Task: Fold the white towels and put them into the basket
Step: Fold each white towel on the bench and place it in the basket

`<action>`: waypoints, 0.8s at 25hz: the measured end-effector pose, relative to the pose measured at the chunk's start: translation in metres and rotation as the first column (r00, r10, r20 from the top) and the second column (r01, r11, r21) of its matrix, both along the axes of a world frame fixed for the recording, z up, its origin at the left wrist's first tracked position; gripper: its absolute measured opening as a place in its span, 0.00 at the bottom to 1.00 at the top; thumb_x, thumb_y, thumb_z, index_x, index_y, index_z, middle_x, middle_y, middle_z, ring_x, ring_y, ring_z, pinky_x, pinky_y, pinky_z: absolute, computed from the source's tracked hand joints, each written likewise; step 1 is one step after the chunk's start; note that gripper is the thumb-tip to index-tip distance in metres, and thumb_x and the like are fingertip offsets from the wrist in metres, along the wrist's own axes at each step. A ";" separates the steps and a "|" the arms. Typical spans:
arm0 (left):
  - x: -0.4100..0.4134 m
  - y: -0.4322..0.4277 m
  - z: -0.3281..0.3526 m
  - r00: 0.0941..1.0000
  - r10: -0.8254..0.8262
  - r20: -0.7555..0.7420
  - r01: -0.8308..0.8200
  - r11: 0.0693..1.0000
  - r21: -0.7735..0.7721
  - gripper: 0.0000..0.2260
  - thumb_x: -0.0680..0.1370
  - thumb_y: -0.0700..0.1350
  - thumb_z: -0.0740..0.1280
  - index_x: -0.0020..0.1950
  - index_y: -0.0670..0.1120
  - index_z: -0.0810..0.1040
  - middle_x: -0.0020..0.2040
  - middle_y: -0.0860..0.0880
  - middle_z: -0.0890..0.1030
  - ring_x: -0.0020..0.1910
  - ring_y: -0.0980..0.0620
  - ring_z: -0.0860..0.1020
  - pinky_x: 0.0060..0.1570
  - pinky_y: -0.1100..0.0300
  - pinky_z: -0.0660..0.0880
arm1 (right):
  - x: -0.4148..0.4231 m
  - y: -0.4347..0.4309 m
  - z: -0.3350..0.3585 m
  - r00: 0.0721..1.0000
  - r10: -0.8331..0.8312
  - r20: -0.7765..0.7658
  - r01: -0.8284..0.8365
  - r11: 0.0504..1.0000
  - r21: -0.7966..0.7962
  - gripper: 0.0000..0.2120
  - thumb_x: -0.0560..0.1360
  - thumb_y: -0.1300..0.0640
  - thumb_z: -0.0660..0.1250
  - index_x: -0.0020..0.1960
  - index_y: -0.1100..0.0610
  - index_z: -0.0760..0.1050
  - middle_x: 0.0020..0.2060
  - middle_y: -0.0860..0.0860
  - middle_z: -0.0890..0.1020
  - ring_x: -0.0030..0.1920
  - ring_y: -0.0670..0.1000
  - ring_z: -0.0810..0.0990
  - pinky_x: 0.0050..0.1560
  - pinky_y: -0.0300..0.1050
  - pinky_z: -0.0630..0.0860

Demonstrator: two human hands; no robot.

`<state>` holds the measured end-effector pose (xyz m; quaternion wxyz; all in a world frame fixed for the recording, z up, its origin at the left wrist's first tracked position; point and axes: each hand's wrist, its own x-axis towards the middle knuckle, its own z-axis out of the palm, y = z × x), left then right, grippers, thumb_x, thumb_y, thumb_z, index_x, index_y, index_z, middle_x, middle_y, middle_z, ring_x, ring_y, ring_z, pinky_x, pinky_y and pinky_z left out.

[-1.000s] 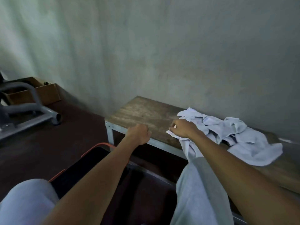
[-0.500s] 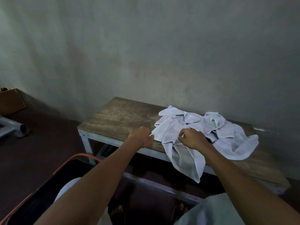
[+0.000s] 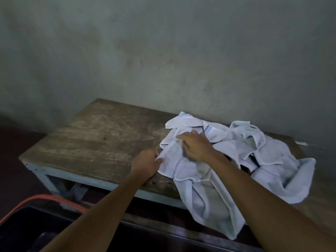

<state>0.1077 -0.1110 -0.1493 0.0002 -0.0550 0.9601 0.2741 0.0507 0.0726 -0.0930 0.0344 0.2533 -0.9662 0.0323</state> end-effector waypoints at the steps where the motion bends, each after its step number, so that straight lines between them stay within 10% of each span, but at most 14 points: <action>1: -0.003 -0.001 0.000 1.000 -0.001 -0.002 0.001 0.999 0.044 0.08 0.76 0.52 0.65 0.44 0.48 0.77 0.49 0.46 0.81 0.51 0.46 0.78 0.51 0.52 0.76 | -0.006 -0.004 -0.005 0.999 0.026 0.030 -0.027 0.999 0.025 0.20 0.78 0.57 0.54 0.69 0.48 0.67 0.65 0.50 0.73 0.63 0.55 0.67 0.58 0.51 0.62; 13: 0.036 -0.050 0.134 0.922 -0.082 -0.378 0.112 0.992 0.058 0.01 0.75 0.41 0.66 0.44 0.46 0.75 0.38 0.47 0.80 0.40 0.47 0.78 0.39 0.58 0.71 | 0.023 -0.032 0.086 1.000 0.013 0.009 -0.013 1.000 -0.024 0.13 0.71 0.48 0.66 0.53 0.50 0.77 0.56 0.51 0.77 0.62 0.57 0.67 0.59 0.50 0.65; 20: 0.062 -0.076 0.268 0.755 -0.357 -0.550 0.195 0.923 -0.332 0.15 0.73 0.48 0.59 0.49 0.41 0.80 0.46 0.41 0.81 0.47 0.42 0.78 0.46 0.57 0.71 | 0.058 -0.021 0.233 0.967 0.091 -0.237 -0.103 0.994 -0.041 0.11 0.71 0.48 0.68 0.50 0.52 0.74 0.52 0.49 0.78 0.57 0.55 0.70 0.49 0.46 0.62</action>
